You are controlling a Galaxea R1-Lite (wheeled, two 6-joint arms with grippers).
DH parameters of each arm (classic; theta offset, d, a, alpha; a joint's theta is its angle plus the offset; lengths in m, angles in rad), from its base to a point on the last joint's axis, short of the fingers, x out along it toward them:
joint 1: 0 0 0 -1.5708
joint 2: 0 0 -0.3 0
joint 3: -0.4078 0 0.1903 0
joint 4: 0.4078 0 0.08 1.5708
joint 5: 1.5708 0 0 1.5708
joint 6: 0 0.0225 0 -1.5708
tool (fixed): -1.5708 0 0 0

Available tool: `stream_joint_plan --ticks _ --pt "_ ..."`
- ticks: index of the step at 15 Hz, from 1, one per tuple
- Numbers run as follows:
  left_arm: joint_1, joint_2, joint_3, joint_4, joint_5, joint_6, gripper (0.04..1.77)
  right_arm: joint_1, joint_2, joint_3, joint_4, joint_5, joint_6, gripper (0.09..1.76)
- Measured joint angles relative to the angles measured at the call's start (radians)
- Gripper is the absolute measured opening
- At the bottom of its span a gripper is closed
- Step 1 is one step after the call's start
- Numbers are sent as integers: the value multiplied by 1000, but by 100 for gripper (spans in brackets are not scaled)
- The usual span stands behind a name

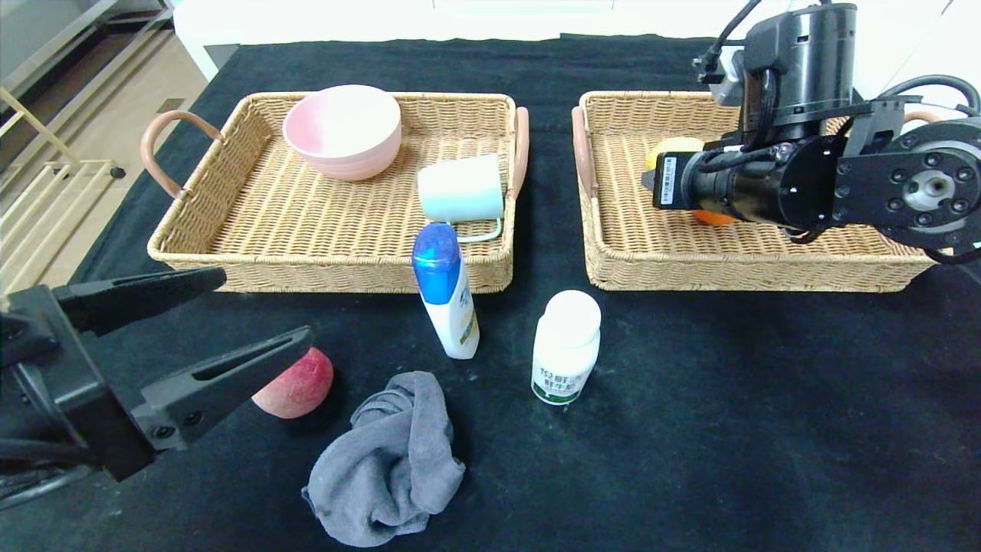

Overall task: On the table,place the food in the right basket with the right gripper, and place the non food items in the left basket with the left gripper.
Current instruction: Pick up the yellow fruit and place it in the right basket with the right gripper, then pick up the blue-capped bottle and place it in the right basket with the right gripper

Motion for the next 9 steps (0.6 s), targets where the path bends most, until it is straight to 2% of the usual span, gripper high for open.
stream_joint_plan --ticks 3,9 --pt "-3 1 1 0 0 -1 176 1 1 2 0 0 -1 111" --pt "-3 2 0 0 0 -1 176 0 0 10 -1 0 1 142"
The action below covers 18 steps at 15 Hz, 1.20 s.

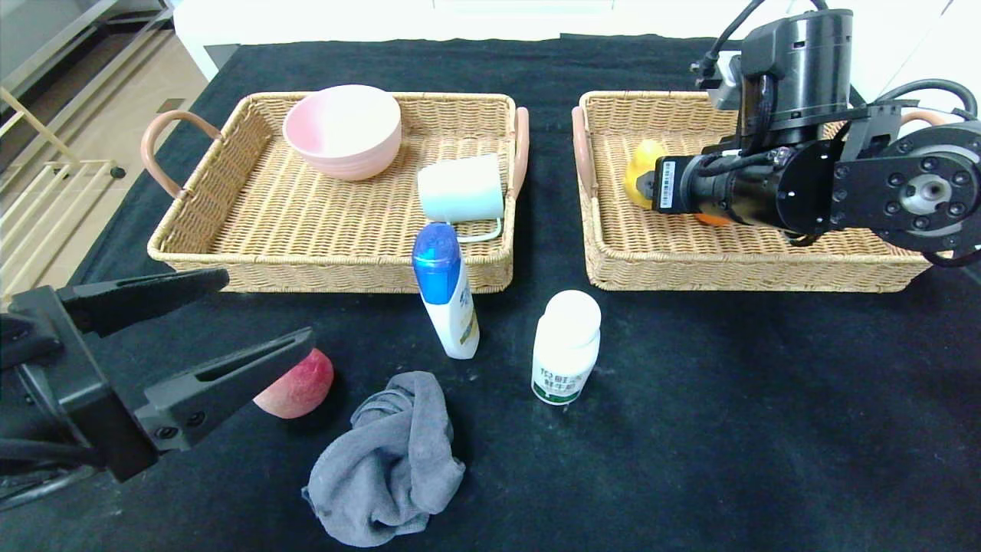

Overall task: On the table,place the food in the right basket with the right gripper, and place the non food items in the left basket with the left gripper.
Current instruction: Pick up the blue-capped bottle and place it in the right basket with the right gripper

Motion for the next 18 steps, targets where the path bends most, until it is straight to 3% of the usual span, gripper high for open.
stream_joint_plan --ticks 5,8,11,18 --pt "0 3 2 0 0 0 176 5 -10 4 5 1 1 156" --pt "0 4 2 0 0 0 176 16 -51 76 3 9 1 160" --pt "1 7 3 0 0 0 176 18 -153 263 -2 100 0 164" --pt "1 20 7 -1 0 0 176 24 -494 747 -153 459 -77 168"
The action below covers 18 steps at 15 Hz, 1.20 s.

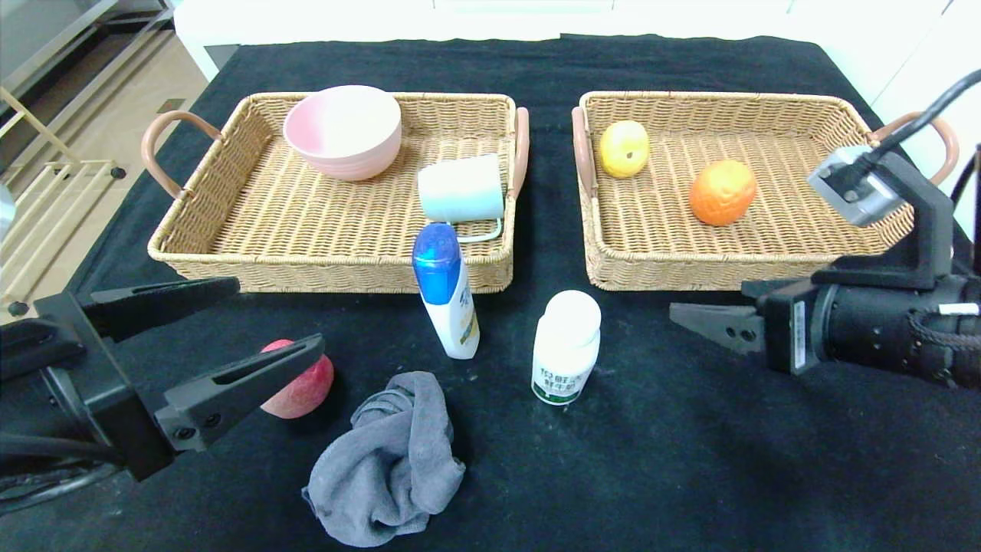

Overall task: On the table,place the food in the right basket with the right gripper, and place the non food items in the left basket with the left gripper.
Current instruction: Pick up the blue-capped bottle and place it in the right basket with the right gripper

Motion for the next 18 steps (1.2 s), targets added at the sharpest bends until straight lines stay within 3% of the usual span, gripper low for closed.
stream_joint_plan --ticks 4,6,15,18 --pt "0 1 0 0 0 0 176 10 -87 227 -243 105 -80 169" --pt "-1 1 0 1 -1 0 176 39 -104 285 -282 122 -96 170" --pt "-2 -4 -5 2 -2 0 176 219 -92 299 -292 77 -98 170" --pt "-1 -6 -6 2 -2 0 176 250 -49 296 -375 69 -105 170"
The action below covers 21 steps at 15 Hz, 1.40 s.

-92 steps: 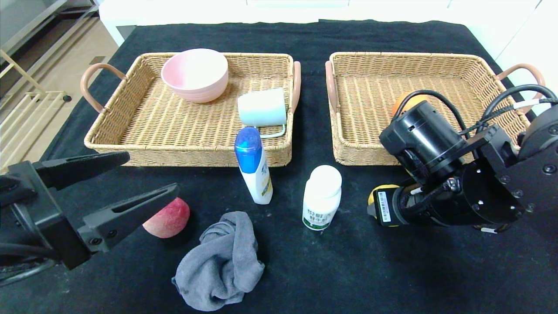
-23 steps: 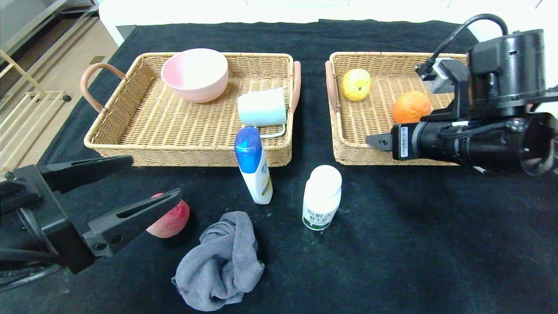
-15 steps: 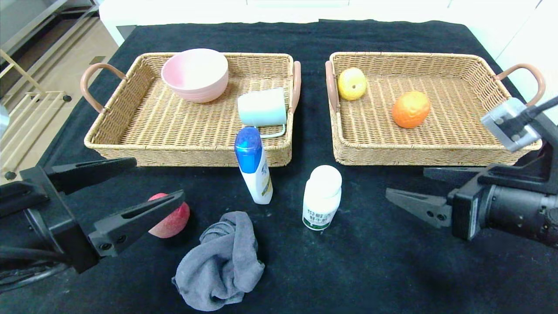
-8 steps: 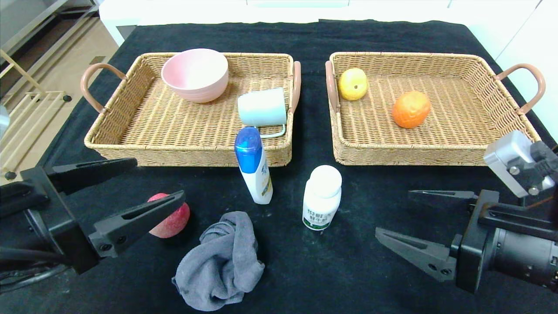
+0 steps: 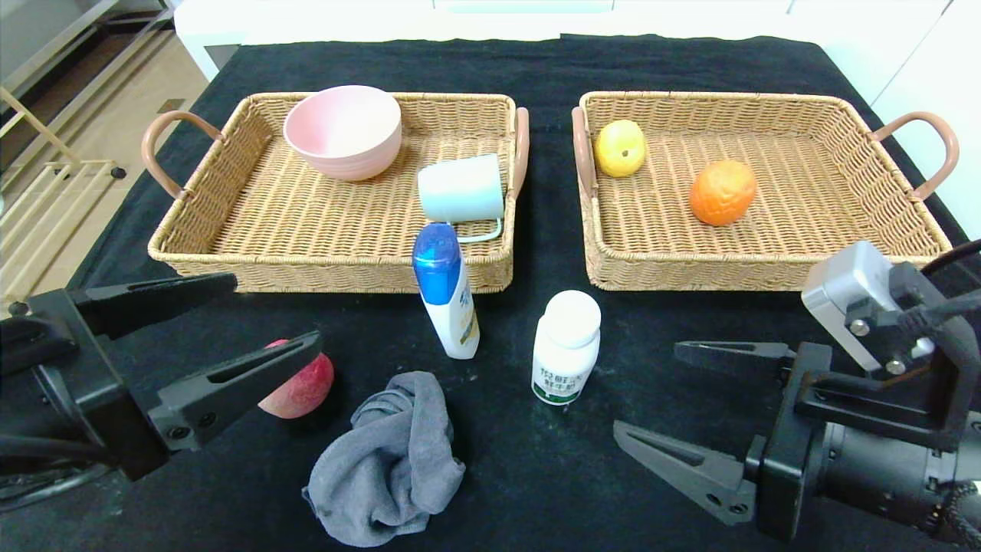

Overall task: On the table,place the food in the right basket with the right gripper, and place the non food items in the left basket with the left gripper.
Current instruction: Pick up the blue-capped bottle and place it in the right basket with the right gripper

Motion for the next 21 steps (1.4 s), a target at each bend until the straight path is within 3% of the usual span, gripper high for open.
stream_joint_plan --ticks 10,21 --pt "0 -7 -1 0 0 0 176 52 158 -80 -61 -76 -29 170" --pt "4 -15 -2 -2 0 0 176 72 294 -107 -276 -186 -25 170"
